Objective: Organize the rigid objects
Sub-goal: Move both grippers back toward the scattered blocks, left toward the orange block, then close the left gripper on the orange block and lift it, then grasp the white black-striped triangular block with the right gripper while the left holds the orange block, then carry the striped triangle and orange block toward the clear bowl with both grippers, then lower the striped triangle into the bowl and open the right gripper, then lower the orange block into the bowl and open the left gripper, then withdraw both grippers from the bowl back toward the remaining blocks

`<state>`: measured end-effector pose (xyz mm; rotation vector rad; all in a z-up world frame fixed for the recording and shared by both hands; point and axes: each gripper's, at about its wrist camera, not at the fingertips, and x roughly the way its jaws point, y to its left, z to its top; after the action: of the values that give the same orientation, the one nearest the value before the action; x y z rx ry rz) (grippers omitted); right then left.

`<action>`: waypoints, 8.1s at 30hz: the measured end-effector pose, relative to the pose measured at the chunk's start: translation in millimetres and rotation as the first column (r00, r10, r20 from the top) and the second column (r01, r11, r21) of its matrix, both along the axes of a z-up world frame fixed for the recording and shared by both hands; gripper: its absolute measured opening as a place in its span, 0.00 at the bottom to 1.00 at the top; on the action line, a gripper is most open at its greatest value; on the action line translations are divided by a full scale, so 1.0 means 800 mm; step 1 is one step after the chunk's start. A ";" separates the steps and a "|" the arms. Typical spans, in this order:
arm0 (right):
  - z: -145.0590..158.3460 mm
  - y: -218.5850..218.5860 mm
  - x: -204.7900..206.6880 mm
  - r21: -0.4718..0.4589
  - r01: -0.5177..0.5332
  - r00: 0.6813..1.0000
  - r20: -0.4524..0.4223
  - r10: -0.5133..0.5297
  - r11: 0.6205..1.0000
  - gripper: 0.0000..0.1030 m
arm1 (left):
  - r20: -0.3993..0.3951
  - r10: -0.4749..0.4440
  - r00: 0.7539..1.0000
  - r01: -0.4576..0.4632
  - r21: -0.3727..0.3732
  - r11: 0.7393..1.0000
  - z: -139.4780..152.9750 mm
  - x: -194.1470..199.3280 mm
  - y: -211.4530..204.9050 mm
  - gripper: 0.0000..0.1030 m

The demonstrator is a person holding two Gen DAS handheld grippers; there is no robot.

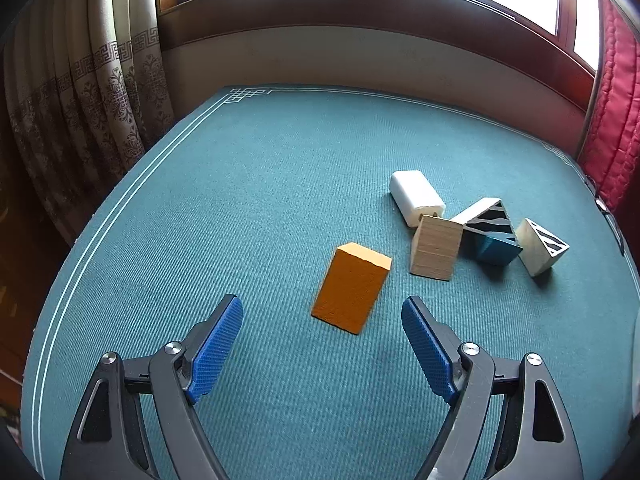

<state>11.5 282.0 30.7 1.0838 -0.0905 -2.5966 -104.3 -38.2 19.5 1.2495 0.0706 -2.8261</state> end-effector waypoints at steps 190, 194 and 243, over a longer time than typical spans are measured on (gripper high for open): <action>0.024 0.285 0.098 -0.183 0.585 0.798 -0.042 -0.601 0.790 0.89 | -0.119 -0.675 0.728 0.685 0.135 0.716 0.074 0.176 0.404 0.75; 0.021 0.284 0.100 -0.181 0.587 0.797 -0.041 -0.603 0.789 0.89 | -0.117 -0.647 0.754 0.657 0.148 0.739 0.071 0.170 0.391 0.75; 0.024 0.189 0.100 -0.042 0.468 0.870 -0.152 -0.469 0.883 0.92 | -0.095 -0.446 0.890 0.453 0.074 0.888 0.039 0.146 0.267 0.76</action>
<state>91.4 433.4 50.2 0.9391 -0.3648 -3.1020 12.1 175.6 50.4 1.3252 -0.0995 -3.3006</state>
